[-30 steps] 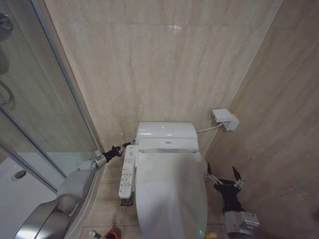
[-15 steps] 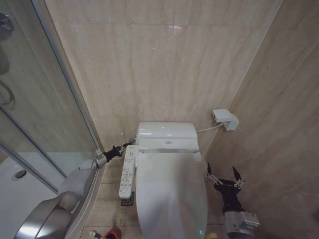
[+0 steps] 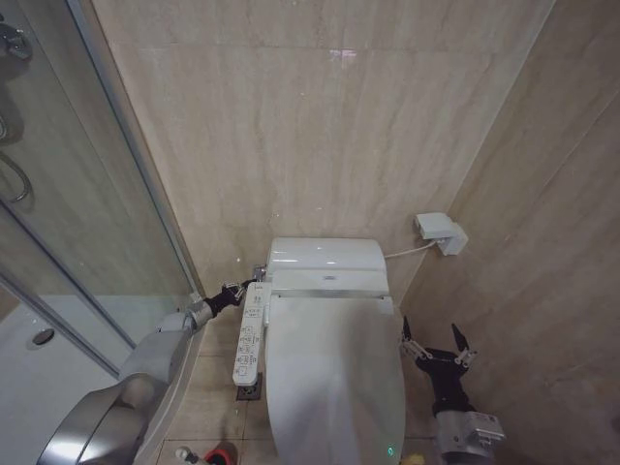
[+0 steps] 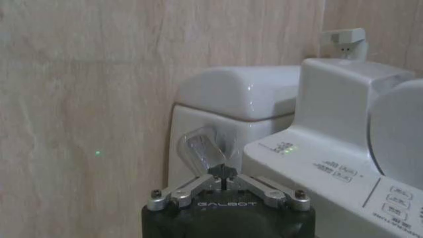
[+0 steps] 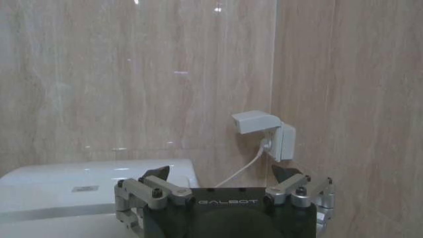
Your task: Open the toilet lid, clean the toilet bowl with a toilet brush, close the toilet lid, and flush.
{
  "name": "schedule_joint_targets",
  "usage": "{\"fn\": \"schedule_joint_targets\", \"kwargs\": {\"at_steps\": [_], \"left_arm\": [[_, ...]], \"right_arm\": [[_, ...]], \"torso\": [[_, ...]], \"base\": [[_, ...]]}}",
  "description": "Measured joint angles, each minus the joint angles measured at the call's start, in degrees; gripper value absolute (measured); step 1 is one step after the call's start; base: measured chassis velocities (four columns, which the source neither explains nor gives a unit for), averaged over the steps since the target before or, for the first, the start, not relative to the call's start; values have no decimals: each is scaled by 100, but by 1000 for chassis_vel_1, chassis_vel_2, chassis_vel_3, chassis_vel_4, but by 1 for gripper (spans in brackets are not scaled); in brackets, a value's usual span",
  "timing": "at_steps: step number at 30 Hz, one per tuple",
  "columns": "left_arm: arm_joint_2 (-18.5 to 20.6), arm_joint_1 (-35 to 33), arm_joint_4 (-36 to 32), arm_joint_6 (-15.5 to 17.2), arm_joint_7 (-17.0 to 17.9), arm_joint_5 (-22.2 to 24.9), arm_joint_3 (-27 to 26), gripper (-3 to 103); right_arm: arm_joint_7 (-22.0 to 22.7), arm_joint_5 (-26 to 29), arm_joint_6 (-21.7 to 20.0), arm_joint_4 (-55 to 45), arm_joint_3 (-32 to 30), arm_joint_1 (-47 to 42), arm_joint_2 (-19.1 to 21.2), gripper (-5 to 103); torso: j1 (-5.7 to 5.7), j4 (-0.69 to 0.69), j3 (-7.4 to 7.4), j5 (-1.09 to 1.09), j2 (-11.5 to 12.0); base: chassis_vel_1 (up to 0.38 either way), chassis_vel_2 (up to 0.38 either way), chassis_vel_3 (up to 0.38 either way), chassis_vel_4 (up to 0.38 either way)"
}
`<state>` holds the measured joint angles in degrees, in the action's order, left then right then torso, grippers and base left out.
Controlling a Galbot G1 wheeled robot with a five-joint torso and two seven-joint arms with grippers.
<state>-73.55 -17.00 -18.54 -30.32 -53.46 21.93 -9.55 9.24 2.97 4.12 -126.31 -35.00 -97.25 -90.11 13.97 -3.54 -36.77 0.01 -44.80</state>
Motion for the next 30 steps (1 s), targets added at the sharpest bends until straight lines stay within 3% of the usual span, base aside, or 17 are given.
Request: {"fn": "schedule_joint_targets", "kwargs": {"at_steps": [11, 13, 17, 26, 27, 30], "left_arm": [[-58, -52, -81, 33, 260, 179, -25, 0], [-48, -82, -155, -36, 420, 160, -13, 0], [-11, -250, -508, -321, 1115, 105, -85, 0], [-3, -652, -1151, -599, 1638, 77, -256, 0], [-4, -707, -1253, -616, 1768, 38, -266, 0], [-133, -946, -1716, -836, 3298, -793, -456, 0]], "right_arm": [[0, 0, 0, 0, 0, 0, 0, 100], [0, 0, 0, 0, 0, 0, 0, 100], [0, 0, 0, 0, 0, 0, 0, 100], [0, 0, 0, 0, 0, 0, 0, 100], [0, 0, 0, 0, 0, 0, -1, 100], [0, 0, 0, 0, 0, 0, 0, 100]], "torso": [[1, 2, 0, 0, 0], [0, -1, 0, 1, 0], [0, 1, 1, 0, 0], [0, 2, 0, 0, 0], [0, 2, 0, 0, 0], [0, 3, 0, -1, 0]], "base": [[0, 0, 0, 0], [0, 0, 0, 0], [0, 0, 0, 0], [0, 0, 0, 0], [0, 0, 0, 0], [0, 0, 0, 0]]}}
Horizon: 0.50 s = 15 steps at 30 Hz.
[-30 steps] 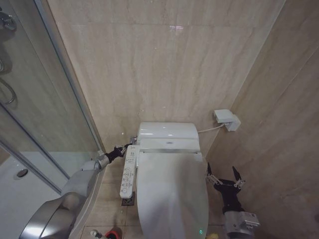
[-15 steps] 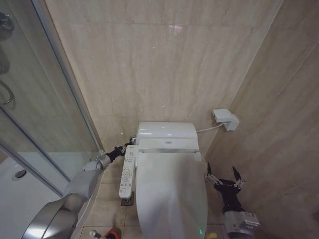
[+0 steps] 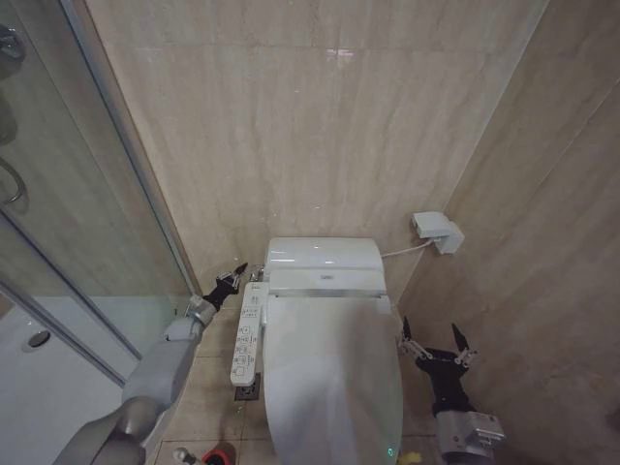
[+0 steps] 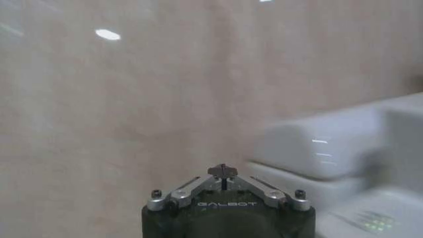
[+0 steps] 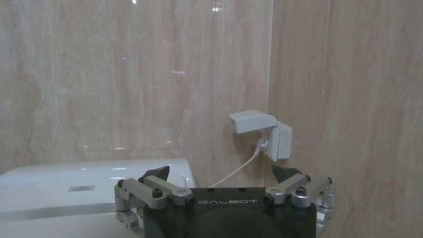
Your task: Open the toilet lid, clean the toilet bowl with a toilet brush, close the toilet lid, and flush.
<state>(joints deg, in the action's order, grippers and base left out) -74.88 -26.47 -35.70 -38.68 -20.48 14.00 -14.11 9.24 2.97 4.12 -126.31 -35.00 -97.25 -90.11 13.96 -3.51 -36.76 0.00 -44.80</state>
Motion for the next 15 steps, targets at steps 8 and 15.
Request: {"fn": "schedule_joint_targets", "kwargs": {"at_steps": [8, 15], "left_arm": [[-177, -810, -1961, 1170, 3100, -502, -147, 0], [311, -1647, -3910, 2522, 3972, 262, -1, 0]], "right_arm": [[0, 0, -1, 0, 0, 0, 0, 100], [0, 0, 0, 0, 0, 0, 0, 100]], "torso": [[0, -1, 0, 0, 0], [0, 0, 1, 0, 0]], "base": [[0, 0, 0, 0], [0, 0, 0, 0]]}}
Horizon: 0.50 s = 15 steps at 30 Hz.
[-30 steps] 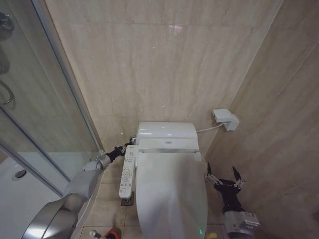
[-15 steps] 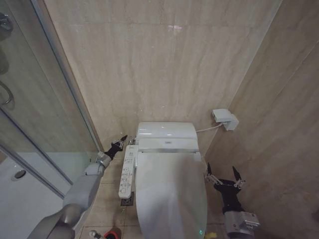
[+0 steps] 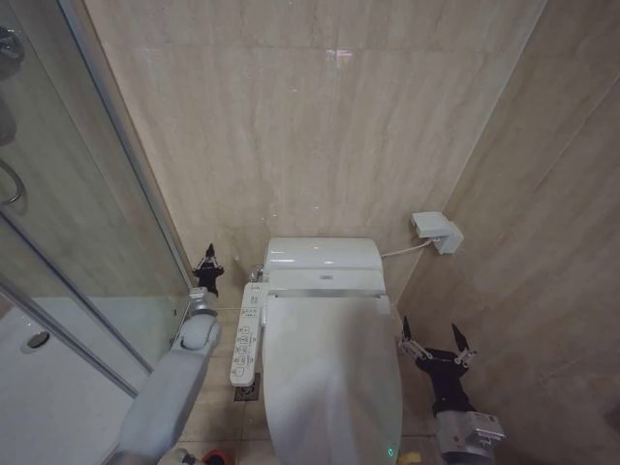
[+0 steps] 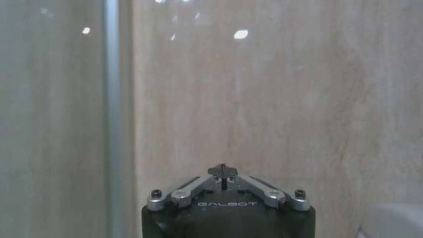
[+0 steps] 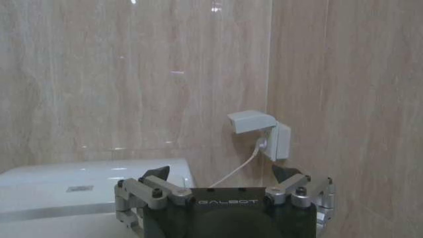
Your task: Open the toilet lid, clean the toilet bowl with a toilet brush, close the toilet lid, and flush.
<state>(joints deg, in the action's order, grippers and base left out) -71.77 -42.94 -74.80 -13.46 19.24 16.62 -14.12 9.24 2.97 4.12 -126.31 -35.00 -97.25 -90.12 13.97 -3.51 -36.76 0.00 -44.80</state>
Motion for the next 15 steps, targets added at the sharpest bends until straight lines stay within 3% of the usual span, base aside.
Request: {"fn": "schedule_joint_targets", "kwargs": {"at_steps": [1, 4, 10, 15], "left_arm": [[0, 0, 0, 0, 0, 0, 0, 0], [176, -532, -781, 406, 288, 74, -197, 0], [386, -1209, -1633, 658, 403, 159, -439, 0], [555, -1953, -2480, 1055, 426, 201, -637, 0]], "right_arm": [[0, 0, 0, 0, 0, 0, 0, 100], [0, 0, 0, 0, 0, 0, 0, 100], [0, 0, 0, 0, 0, 0, 0, 100], [-1, 0, 0, 0, 1, 0, 0, 100]], "torso": [[0, 0, 0, 0, 0], [0, 0, 0, 0, 0], [0, -2, 0, 0, 0], [-1, -1, 0, 1, 0]], "base": [[0, 0, 0, 0], [0, 0, 0, 0], [0, 0, 0, 0], [0, 0, 0, 0]]}}
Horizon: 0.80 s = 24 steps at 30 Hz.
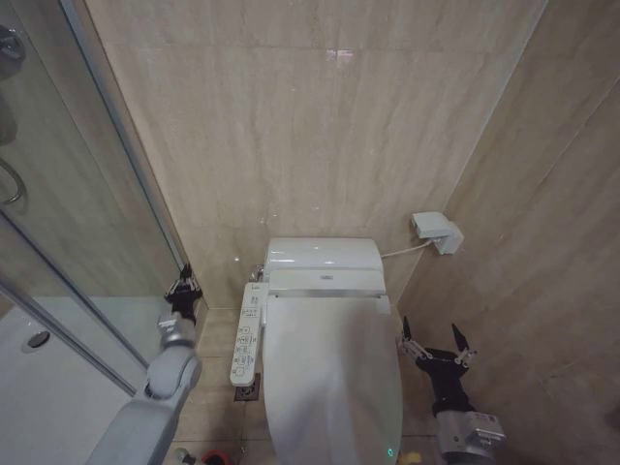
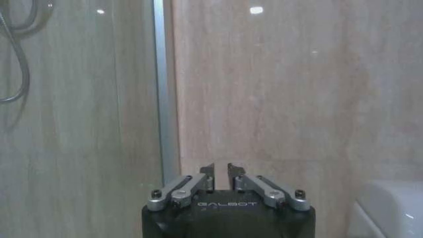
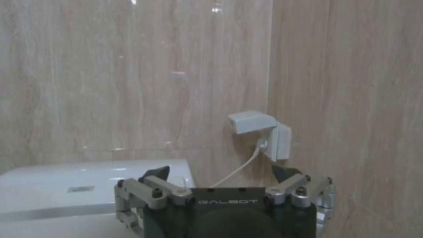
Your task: Open the toilet lid, clean the toilet bowl with a toilet brush, close the toilet lid, and flush.
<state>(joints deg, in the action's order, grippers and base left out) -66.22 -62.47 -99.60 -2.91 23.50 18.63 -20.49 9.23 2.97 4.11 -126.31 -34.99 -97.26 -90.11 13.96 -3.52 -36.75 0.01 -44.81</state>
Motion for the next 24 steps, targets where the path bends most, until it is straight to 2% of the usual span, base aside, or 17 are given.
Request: {"fn": "schedule_joint_targets", "kwargs": {"at_steps": [1, 5, 6, 7, 9, 11, 12, 13, 14, 16, 19, 20, 21, 24], "left_arm": [[127, -437, -371, 33, -159, -126, -141, 19], [219, -727, -436, -46, -348, -464, -360, 19], [225, -831, -484, -73, -425, -499, -441, 46], [225, -831, -484, -73, -425, -499, -441, 46], [229, -1055, -616, -103, -683, -488, -615, 46], [227, -1292, -768, -131, -1161, -403, -838, 46], [227, -1292, -768, -131, -1161, -403, -838, 46], [222, -1377, -829, -140, -1335, -366, -912, 46], [208, -1468, -901, -144, -1502, -341, -1002, 73], [196, -1506, -945, -144, -1565, -330, -1046, 73], [78, -1784, -1344, -59, -1932, -271, -1317, 73], [78, -1784, -1344, -59, -1932, -271, -1317, 73], [43, -1869, -1462, -22, -2002, -268, -1389, 98], [-41, -2088, -1747, 67, -2134, -234, -1572, 98]], "right_arm": [[0, 0, 0, 0, -1, 0, -1, 100], [0, 0, 0, 0, -1, 0, 0, 100], [0, 0, 0, 0, -1, 0, 0, 100], [0, 0, 0, 0, -1, 0, 0, 100], [0, 0, 0, 0, -1, 0, 0, 100], [0, 0, 0, 0, -1, 1, 0, 100], [0, 0, 0, 0, -1, 1, 0, 100], [1, 0, 0, 0, 0, 0, 0, 100], [0, 0, 0, 0, -1, 0, 0, 100], [0, 0, 0, 0, -1, 0, 0, 100], [0, 0, 0, 0, -1, 0, 0, 100], [0, 0, 0, 0, -1, 0, 0, 100], [0, 0, 0, 0, -1, 0, 0, 100], [0, 0, 0, 0, -1, 0, 0, 100]], "torso": [[0, 0, 0, -1, 0], [0, -1, -1, -1, 0], [0, -1, -1, 0, 0], [0, -1, -1, 0, 0], [1, 0, -1, -1, 0], [1, 0, 0, -1, 0], [1, 0, 0, -1, 0], [1, 0, 0, -1, 0], [1, 0, -1, -1, 0], [1, 0, -1, -1, 0], [1, 0, -1, -1, 0], [1, 0, -1, -1, 0], [1, -1, -1, -1, 0], [1, -1, 0, -3, 0]], "base": [[0, 0, 0, 0], [0, 0, 0, 0], [0, 0, 0, 0], [0, 0, 0, 0], [0, 0, 0, 0], [0, 0, 0, 0], [0, 0, 0, 0], [0, 0, 0, 0], [0, 0, 0, 0], [0, 0, 0, 0], [0, 0, 0, 0], [0, 0, 0, 0], [0, 0, 0, 0], [0, 0, 0, 0]]}}
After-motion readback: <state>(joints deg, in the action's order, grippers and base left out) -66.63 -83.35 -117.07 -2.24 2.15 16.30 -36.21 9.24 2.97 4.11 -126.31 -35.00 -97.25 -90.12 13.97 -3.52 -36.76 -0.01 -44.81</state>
